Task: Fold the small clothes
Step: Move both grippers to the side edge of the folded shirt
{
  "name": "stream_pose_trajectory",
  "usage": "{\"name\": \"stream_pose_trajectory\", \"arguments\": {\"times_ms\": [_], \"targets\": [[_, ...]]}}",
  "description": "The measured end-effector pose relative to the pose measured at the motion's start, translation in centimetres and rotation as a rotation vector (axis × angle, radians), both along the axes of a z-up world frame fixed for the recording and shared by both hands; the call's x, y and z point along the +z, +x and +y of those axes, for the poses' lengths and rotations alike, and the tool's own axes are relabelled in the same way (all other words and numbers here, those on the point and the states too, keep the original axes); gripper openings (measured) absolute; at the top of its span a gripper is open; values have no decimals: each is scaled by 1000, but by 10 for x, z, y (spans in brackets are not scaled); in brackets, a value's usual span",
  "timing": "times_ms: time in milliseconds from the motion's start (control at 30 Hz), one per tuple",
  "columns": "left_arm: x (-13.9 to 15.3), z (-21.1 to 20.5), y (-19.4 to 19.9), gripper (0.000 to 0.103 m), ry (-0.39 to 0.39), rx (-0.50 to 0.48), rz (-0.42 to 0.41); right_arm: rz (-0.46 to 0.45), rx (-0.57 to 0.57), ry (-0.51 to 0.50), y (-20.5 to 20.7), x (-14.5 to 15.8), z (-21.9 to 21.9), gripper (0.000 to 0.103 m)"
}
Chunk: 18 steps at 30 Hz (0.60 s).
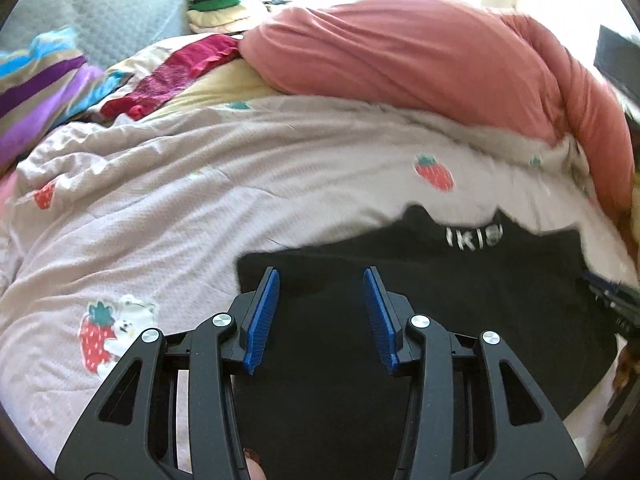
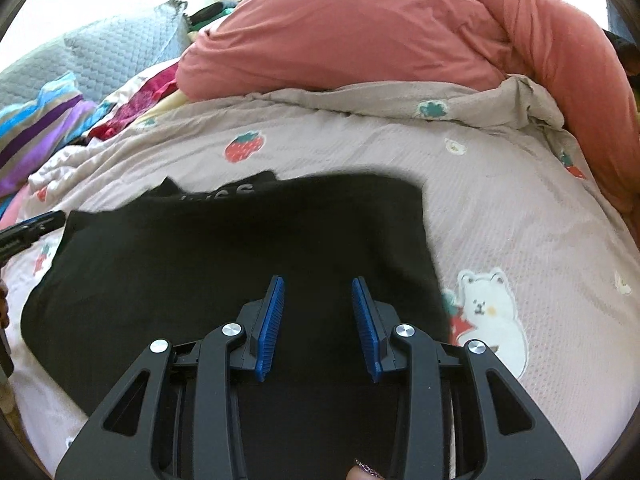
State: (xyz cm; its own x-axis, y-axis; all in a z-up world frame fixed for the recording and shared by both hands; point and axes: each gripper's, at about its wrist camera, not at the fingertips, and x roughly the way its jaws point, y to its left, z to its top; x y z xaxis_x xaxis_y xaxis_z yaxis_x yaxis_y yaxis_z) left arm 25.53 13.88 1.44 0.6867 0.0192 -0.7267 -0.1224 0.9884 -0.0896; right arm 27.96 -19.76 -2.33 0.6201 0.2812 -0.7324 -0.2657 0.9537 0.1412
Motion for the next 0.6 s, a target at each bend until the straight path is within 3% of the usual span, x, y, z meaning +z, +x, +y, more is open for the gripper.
{"name": "stream_pose_trajectory", "arguments": {"times_ms": [100, 233, 367, 600], "targets": [[0, 25, -5, 39, -63, 50, -14, -7, -42, 15, 5, 1, -10, 34], [-12, 49, -8, 42, -92, 74, 19, -8, -94, 32, 10, 2, -27, 34], [-24, 57, -7, 42, -116, 75, 50, 6, -125, 45, 18, 2, -40, 41], [-43, 49, 0, 42, -153, 22, 98, 69, -116, 70, 39, -9, -43, 41]]}}
